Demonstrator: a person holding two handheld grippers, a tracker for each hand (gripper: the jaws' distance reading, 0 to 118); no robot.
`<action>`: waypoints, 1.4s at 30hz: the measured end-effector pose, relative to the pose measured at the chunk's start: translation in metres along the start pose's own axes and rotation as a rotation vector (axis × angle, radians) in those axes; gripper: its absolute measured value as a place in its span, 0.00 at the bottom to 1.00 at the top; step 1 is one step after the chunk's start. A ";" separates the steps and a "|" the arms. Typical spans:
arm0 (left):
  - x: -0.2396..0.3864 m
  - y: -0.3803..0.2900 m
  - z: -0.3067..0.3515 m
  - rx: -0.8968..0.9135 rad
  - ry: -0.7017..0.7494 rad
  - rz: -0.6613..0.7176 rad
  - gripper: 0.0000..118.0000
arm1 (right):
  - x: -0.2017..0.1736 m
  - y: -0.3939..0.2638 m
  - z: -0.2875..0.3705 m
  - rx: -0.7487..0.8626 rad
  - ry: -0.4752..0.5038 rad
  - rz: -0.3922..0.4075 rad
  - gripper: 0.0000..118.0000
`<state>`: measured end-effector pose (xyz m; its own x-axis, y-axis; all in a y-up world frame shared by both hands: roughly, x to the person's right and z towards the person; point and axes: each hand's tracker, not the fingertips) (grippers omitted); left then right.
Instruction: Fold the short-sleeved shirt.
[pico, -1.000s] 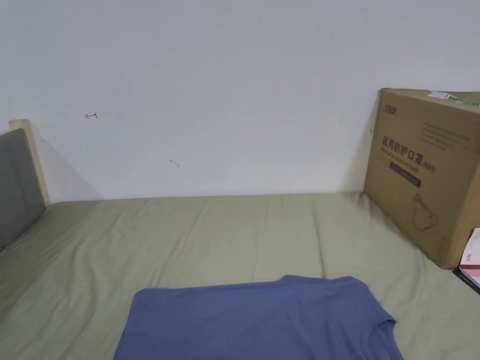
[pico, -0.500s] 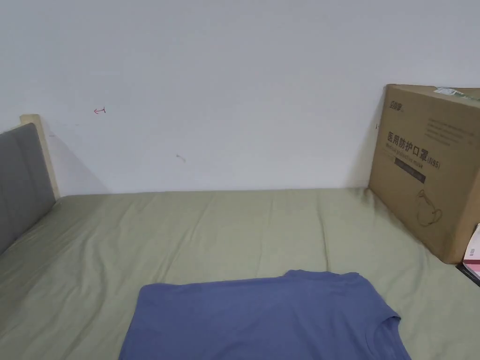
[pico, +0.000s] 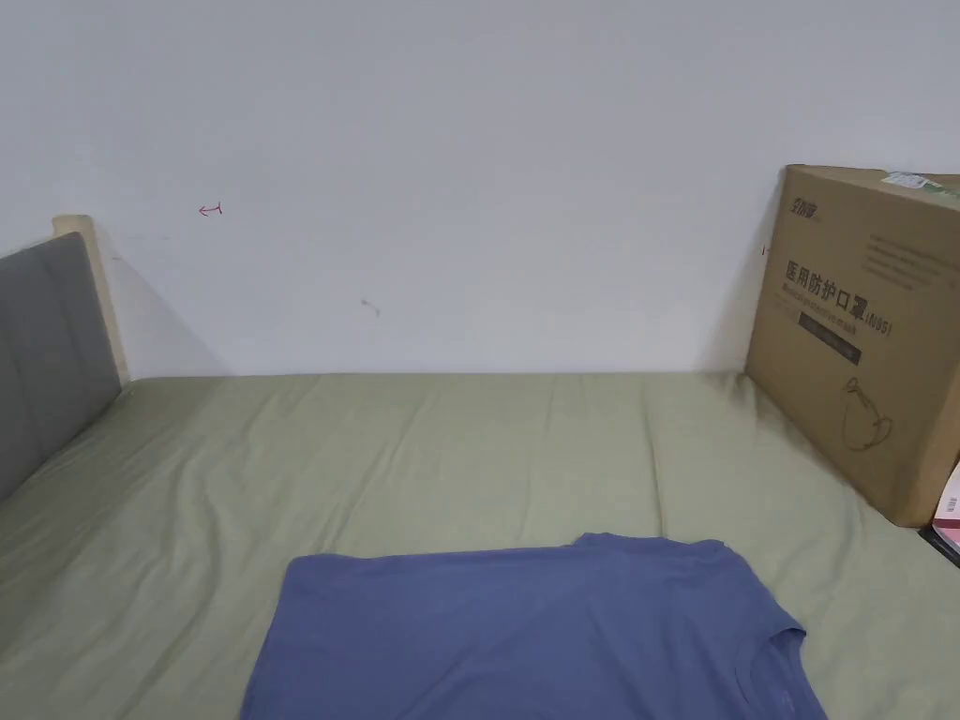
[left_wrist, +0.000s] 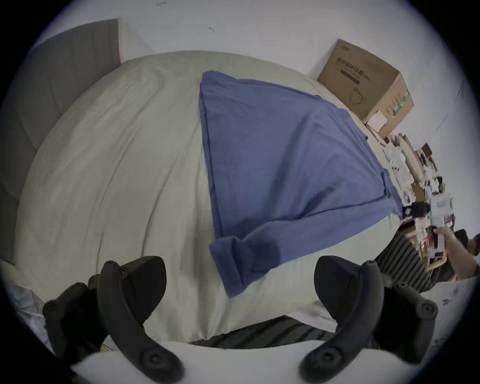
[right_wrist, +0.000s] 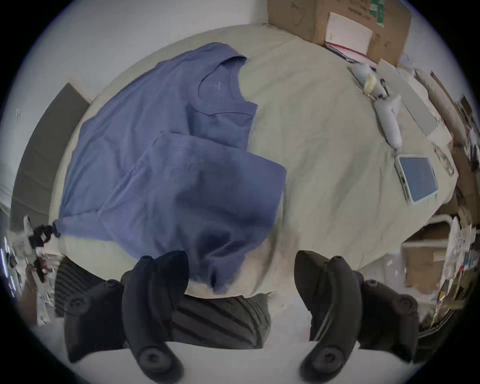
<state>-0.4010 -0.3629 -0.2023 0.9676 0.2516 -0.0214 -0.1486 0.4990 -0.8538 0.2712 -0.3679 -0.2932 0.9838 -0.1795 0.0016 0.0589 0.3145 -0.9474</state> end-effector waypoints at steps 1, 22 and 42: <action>-0.001 0.001 0.005 0.015 -0.007 0.009 0.98 | 0.000 0.001 0.004 0.006 0.009 -0.015 0.74; 0.094 0.023 0.116 0.547 0.071 -0.026 0.00 | -0.105 0.007 0.135 0.698 0.292 0.059 0.00; 0.012 0.031 -0.046 -0.155 0.115 0.073 0.86 | -0.099 0.009 0.100 0.518 0.297 -0.053 0.00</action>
<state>-0.3845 -0.3823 -0.2528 0.9736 0.1817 -0.1378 -0.1946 0.3472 -0.9174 0.1913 -0.2546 -0.2699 0.8922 -0.4365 -0.1155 0.2551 0.6984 -0.6687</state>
